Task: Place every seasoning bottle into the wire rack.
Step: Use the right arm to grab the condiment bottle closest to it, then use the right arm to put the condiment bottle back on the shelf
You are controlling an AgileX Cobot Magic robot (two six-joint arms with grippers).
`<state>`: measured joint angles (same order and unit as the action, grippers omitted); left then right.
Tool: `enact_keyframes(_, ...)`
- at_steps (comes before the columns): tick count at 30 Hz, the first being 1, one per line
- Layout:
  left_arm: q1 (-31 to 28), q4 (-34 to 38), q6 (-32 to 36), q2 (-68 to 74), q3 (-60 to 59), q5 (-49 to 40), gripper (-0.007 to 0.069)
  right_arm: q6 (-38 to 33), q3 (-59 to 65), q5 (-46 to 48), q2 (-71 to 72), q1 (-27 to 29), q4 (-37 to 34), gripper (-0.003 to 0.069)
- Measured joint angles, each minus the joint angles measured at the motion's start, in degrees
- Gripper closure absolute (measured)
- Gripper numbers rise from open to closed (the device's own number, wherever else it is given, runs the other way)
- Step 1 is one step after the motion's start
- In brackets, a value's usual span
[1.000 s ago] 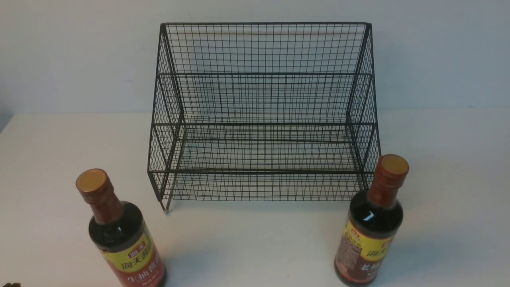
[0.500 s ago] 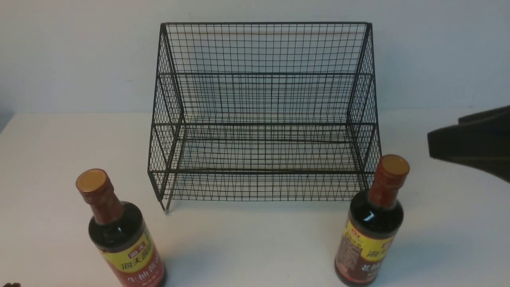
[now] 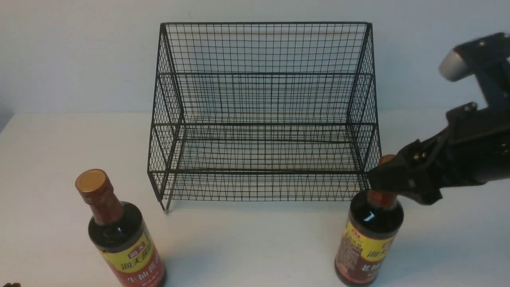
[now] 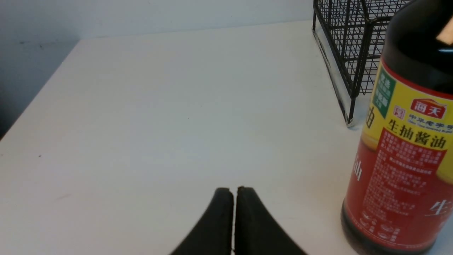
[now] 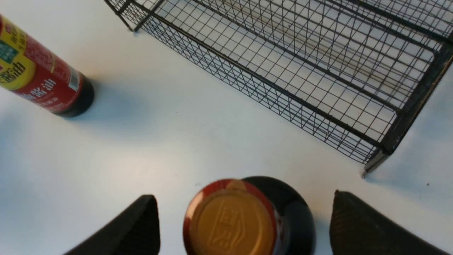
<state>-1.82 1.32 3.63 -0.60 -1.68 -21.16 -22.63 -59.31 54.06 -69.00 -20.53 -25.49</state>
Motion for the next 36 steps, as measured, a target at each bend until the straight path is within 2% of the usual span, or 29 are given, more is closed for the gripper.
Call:
enact_keyframes(7, 0.00, 0.00, 0.00, 0.00, 0.00, 0.00, 0.0629, 0.20, 0.00, -1.38, -3.83, -1.19, 0.11, 0.0076)
enact_keyframes(9, 0.00, 0.00, 0.00, 0.00, 0.00, 0.00, 0.0629, 0.20, 0.00, -1.57, -4.96, -1.19, 0.40, 0.0104)
enact_keyframes(12, 0.00, 0.00, 0.00, 0.00, 0.00, 0.00, 0.0629, 1.01, 0.00, -1.45, -5.49, -1.19, 1.04, 0.0188)
enact_keyframes(15, 0.00, 0.00, 0.00, 0.00, 0.00, 0.00, 0.0629, 1.61, -0.25, -0.89, -5.49, -1.19, 2.23, 0.0326)
enact_keyframes(17, 0.00, 0.00, 0.00, 0.00, 0.00, 0.00, 0.0629, 1.33, -0.74, -1.27, -5.23, -1.25, 4.72, 0.0389)
enact_keyframes(24, 0.00, 0.00, 0.00, 0.00, 0.00, 0.00, 0.0629, 2.31, -4.48, 9.12, -4.14, -1.44, 6.26, 0.0386)
enact_keyframes(28, 0.00, 0.00, 0.00, 0.00, 0.00, 0.00, 0.0629, 3.01, -11.86, 16.07, -2.72, -1.44, 6.41, 0.0386)
enact_keyframes(36, 0.00, 0.00, 0.00, 0.00, 0.00, 0.00, 0.0629, 3.05, -25.03, 16.70, -2.61, -1.44, 6.48, 0.0386)
